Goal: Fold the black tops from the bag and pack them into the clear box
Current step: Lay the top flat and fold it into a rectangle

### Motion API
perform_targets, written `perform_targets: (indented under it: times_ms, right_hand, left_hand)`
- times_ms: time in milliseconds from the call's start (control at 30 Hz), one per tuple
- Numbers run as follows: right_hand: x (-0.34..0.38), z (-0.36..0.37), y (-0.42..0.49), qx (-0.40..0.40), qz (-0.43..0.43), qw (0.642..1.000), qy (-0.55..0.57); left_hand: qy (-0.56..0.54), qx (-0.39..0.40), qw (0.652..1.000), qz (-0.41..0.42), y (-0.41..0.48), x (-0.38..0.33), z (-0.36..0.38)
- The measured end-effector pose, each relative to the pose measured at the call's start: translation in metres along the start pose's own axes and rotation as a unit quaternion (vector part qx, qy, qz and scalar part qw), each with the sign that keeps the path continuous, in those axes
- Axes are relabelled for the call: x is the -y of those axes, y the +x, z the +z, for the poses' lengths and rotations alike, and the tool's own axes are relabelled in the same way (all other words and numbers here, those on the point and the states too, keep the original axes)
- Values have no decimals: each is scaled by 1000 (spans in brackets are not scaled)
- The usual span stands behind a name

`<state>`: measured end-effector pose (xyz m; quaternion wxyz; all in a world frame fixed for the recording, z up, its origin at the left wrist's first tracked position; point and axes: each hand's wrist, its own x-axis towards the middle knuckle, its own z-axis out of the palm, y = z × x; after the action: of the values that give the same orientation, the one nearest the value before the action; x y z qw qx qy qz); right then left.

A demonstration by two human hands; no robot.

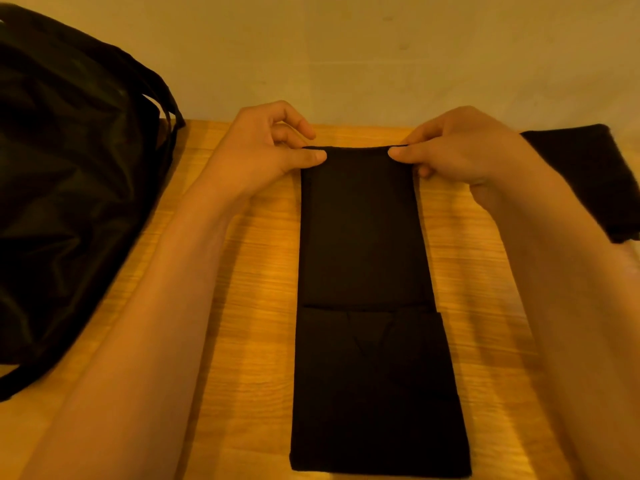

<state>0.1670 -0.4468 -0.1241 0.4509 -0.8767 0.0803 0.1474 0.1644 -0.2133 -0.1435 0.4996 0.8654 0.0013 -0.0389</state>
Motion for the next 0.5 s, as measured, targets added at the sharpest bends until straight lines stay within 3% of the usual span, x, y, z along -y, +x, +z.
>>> perform_targets:
  times_ms: [167,333,500]
  right_hand:
    - [-4,-1,-14,-22,-26,997,65]
    - [-17,1,-46,-62,-119,986,102]
    - [-35,-5,-83,-68,-242,968,2]
  left_hand:
    - [-37,-20,999,-3,-11,-5,-4]
    - [-76,-31,995,59,-41,-15,-11]
    - [-32,-24,990,132,-80,-17,-15]
